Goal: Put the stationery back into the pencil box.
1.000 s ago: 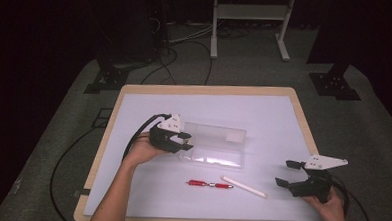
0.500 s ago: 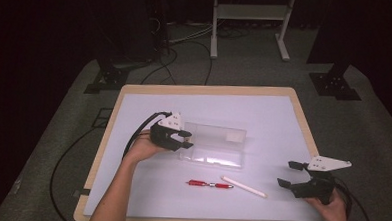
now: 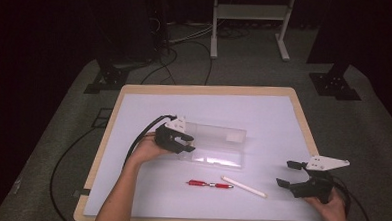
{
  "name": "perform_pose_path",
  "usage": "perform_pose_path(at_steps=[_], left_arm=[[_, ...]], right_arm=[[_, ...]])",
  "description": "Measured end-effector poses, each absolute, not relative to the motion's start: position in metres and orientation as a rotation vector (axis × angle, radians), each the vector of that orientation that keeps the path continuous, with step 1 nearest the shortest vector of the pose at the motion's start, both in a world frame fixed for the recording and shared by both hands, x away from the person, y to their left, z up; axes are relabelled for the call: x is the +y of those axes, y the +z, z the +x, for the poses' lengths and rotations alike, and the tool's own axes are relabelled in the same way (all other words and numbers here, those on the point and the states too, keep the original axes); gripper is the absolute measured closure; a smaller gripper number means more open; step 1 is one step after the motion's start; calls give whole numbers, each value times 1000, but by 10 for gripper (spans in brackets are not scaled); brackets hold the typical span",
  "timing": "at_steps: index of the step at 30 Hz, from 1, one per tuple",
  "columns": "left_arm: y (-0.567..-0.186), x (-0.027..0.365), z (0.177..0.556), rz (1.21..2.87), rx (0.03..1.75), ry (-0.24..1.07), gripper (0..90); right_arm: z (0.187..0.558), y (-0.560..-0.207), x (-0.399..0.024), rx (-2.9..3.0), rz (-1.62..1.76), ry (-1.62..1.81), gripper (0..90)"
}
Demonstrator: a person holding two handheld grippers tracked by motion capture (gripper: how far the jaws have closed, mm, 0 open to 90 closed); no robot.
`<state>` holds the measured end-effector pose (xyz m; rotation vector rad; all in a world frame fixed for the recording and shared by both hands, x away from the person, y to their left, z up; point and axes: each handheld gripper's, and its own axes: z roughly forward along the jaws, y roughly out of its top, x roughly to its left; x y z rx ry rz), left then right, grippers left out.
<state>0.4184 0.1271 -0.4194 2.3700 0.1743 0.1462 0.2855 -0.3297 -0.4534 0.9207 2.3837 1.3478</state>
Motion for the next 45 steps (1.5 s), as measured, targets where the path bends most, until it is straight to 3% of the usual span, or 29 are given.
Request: perform_pose_path(at_steps=[45], left_arm=[[-445, 129, 429, 2436, 210, 61, 584]], right_arm=[[287, -454, -329, 2397, 921, 1344, 180]])
